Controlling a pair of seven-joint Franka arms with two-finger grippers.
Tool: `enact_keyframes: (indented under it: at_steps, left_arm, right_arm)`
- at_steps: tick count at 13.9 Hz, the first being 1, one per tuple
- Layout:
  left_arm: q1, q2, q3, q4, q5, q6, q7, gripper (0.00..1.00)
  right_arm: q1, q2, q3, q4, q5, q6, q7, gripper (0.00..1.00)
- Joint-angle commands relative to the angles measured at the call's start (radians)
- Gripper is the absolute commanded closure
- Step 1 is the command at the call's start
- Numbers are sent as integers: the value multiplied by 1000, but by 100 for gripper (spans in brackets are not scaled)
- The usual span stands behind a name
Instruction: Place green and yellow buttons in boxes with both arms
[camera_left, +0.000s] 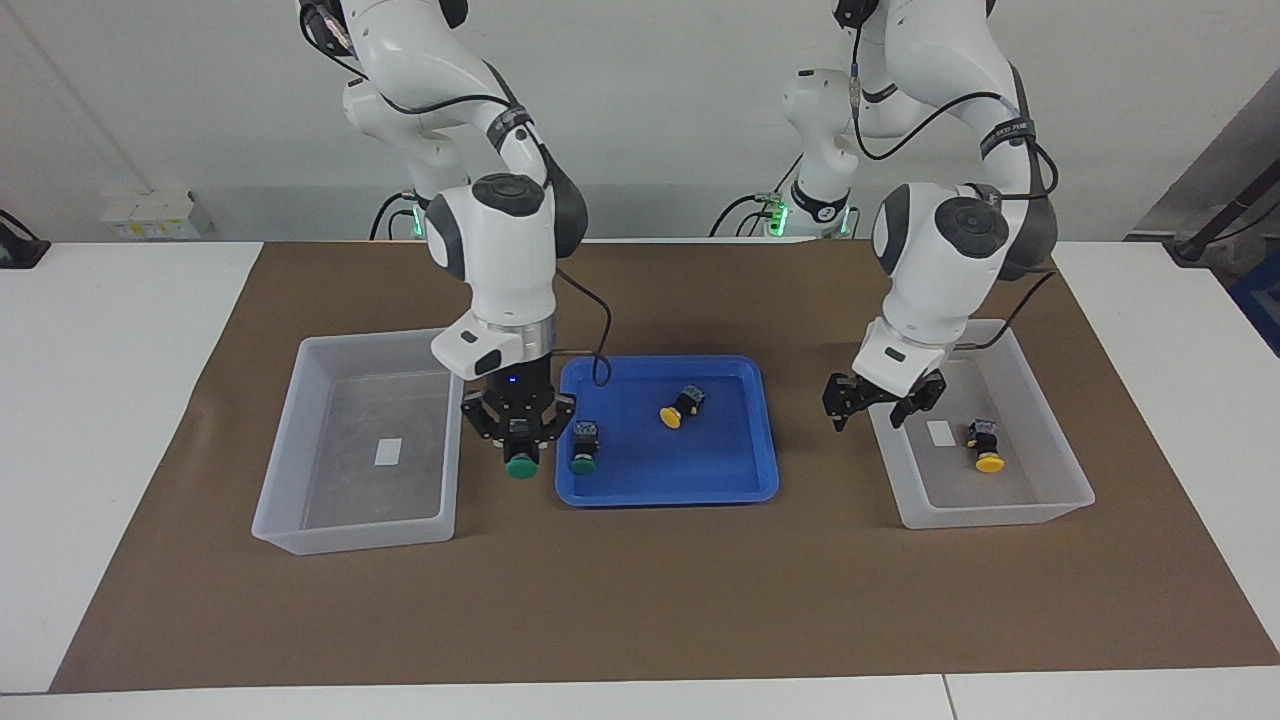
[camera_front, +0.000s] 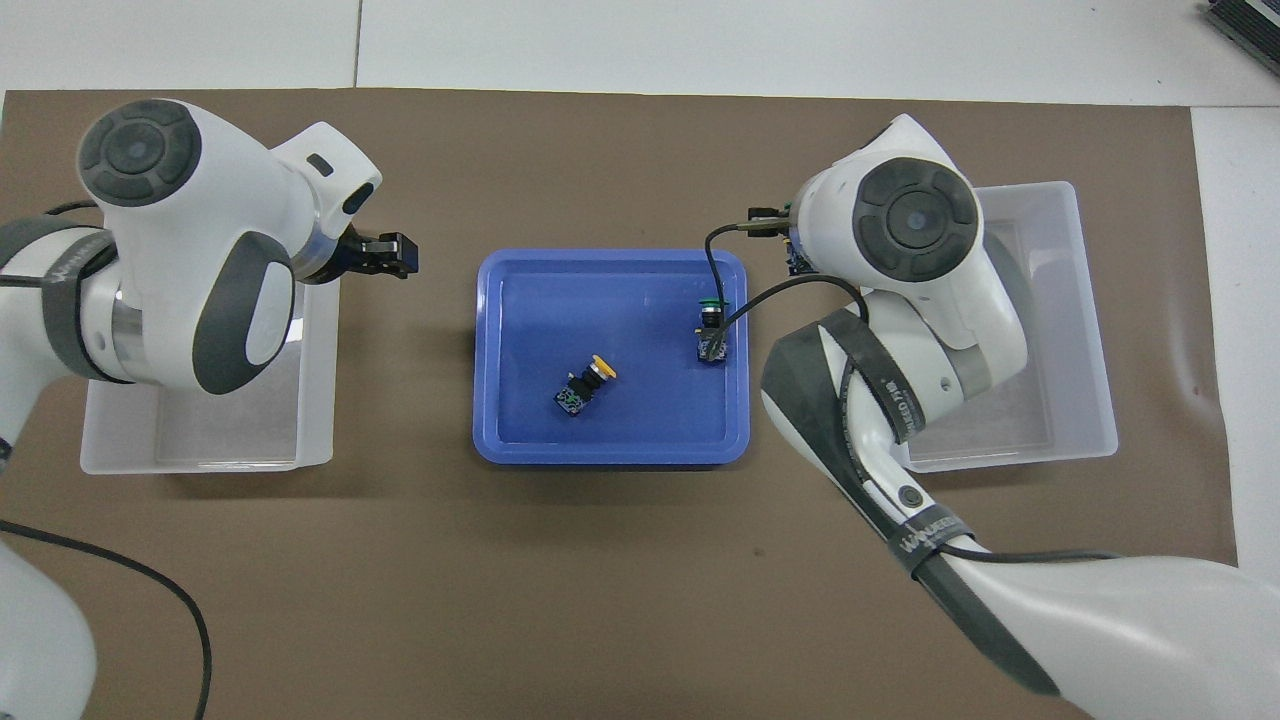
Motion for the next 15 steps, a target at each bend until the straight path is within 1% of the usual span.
enact_keyframes:
  at_steps: [1,3,5,6,7,8,10,12,15]
  left_arm:
    - [-82,-8,13,-44,-10,60,-114,15]
    - [-129,2,13,-55,-10,97,-201,15]
    - [-163,13,13,-92,-10,161,-217,15]
    - [-185,33,13,-95,-10,180,-217,15]
    - [-205,59,13,-95,-10,204,-220,15]
    - [-223,76,13,-98,-10,235,-231,15]
    - [-255,91,13,-106,-10,269,-255,14]
    - [-263,97,13,-106,-10,280,-254,14]
    - [-280,97,13,-109,-10,289,-239,12]
  right_arm:
    - [-86,-90,12,-144,23,22,-105,100]
    - [-118,-104,12,-181,23,25,-148,100]
    - [-158,-106,13,-198,25,31,-171,100]
    - [-178,-106,13,-215,32,63,-199,100]
    - [-189,-103,12,-241,70,107,-210,100]
    - [-206,-95,12,-273,95,172,-219,100]
    - [-229,-68,10,-316,97,268,-294,100]
    - [-261,-43,12,-316,95,302,-335,100]
    - [-278,-11,10,-313,95,312,-339,100]
